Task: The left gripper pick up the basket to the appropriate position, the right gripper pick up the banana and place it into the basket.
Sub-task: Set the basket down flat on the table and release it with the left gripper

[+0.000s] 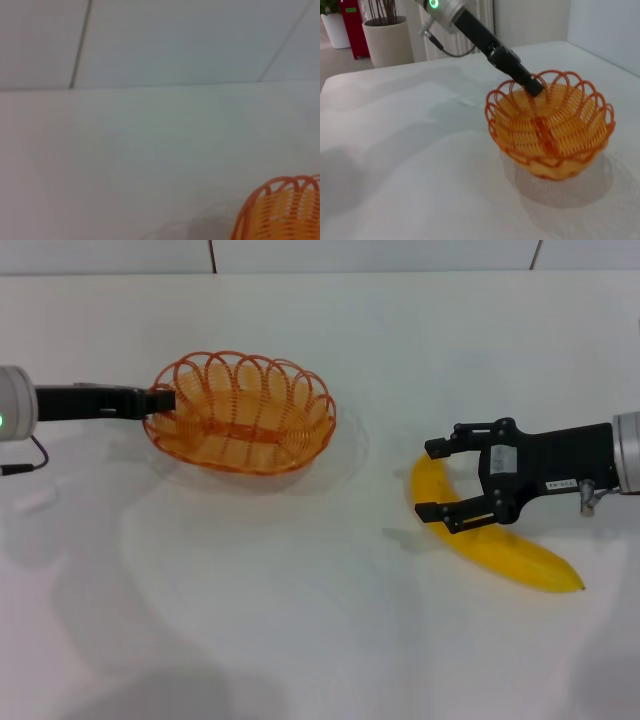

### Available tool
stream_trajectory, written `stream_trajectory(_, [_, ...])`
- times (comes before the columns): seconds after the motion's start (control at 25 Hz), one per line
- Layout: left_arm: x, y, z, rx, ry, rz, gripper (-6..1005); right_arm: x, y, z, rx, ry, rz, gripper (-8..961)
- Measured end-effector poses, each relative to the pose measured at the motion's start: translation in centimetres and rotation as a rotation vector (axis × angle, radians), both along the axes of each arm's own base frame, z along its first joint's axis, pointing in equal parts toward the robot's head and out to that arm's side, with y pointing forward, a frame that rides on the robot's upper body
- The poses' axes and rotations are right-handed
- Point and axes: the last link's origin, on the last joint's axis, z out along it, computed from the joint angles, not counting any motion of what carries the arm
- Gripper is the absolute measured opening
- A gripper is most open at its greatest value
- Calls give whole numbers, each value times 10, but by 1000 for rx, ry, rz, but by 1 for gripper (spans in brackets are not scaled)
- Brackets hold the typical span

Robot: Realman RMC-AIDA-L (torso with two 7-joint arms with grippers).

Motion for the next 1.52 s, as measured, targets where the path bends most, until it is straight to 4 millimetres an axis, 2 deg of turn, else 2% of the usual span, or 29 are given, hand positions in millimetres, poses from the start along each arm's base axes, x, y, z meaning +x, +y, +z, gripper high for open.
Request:
stream_trajectory(0.44, [-8, -1, -22, -5, 5, 59, 67, -1, 1, 0, 0, -1, 2, 870])
stream_trajectory(1.12, [-9, -3, -26, -4, -5, 66, 88, -1, 1, 0, -2, -1, 4, 867])
stream_trajectory(1.52, [-7, -1, -20, 17, 0, 7, 337, 0, 1, 0, 6, 0, -2, 866])
